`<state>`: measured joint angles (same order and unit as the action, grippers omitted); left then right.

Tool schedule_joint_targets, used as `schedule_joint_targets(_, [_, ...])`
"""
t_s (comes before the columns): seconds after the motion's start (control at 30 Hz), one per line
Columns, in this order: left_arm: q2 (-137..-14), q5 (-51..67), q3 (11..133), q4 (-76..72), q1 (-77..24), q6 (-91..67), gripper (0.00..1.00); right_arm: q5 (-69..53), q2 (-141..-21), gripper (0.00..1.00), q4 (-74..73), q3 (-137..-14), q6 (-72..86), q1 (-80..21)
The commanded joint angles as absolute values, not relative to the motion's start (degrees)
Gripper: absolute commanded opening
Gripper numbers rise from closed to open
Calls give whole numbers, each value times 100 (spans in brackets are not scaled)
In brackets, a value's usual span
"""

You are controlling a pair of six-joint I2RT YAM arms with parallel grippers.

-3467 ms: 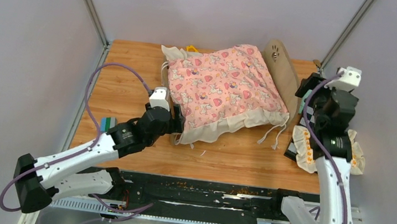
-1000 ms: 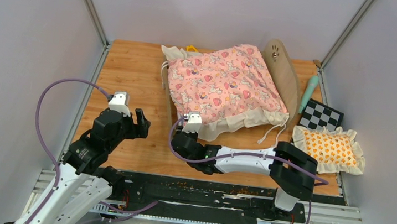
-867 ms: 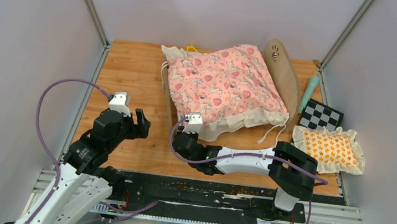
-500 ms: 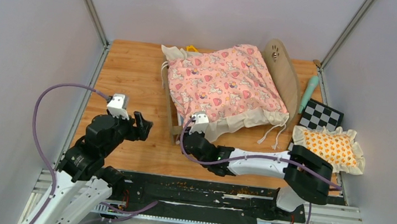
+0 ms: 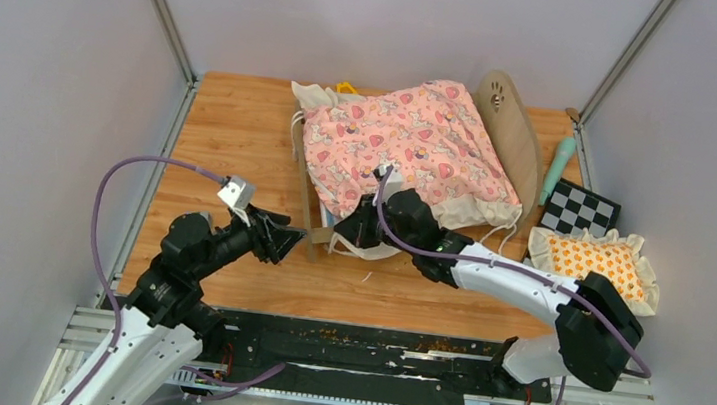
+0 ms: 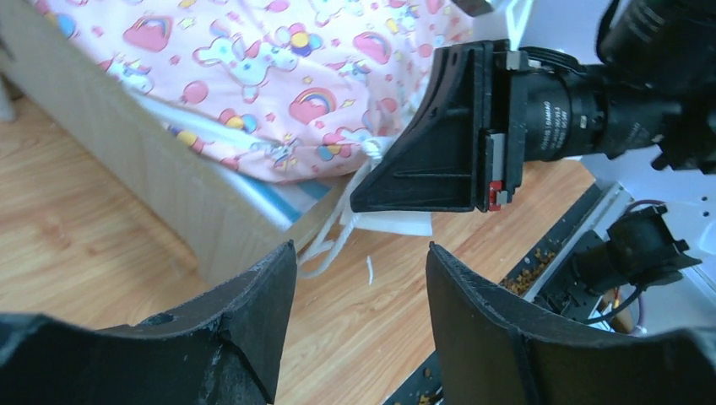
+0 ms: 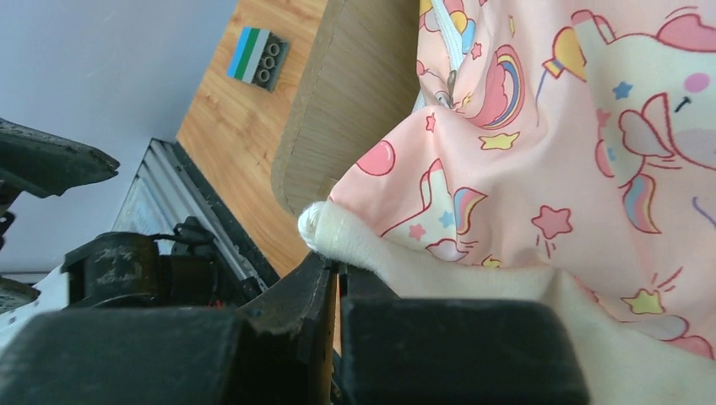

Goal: Set up the pet bed
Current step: Cross the ropes on the bed frame.

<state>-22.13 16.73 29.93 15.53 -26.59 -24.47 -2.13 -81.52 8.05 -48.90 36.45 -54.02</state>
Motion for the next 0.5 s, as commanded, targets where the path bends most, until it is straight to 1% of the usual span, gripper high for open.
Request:
schedule_joint_targets(0.0, [-2301, 2239, 2900, 597, -2666, -2380, 63, -1300, -7796, 0, 830, -5091, 3593, -5095])
schedule_joint_targets(0.1, [-2446, 2434, 2833, 312, -2858, -2242, 57, -1716, -7713, 0, 897, -5067, 3628, -4906])
schedule_joint_targets(0.2, [-2595, 2248, 2841, 159, -3235, -2062, 51, -2055, -7667, 0, 979, -5041, 3816, -4701])
schedule_joint_targets(0.33, [-3009, 1876, 2889, 86, -3559, -1919, 50, -2555, -7664, 0, 1330, -4959, 4117, -4465])
schedule_joint_targets(0.47, [-3462, 1266, 2853, -130, -3980, -1751, 49, -2697, -7646, 0, 1336, -4957, 4191, -4324])
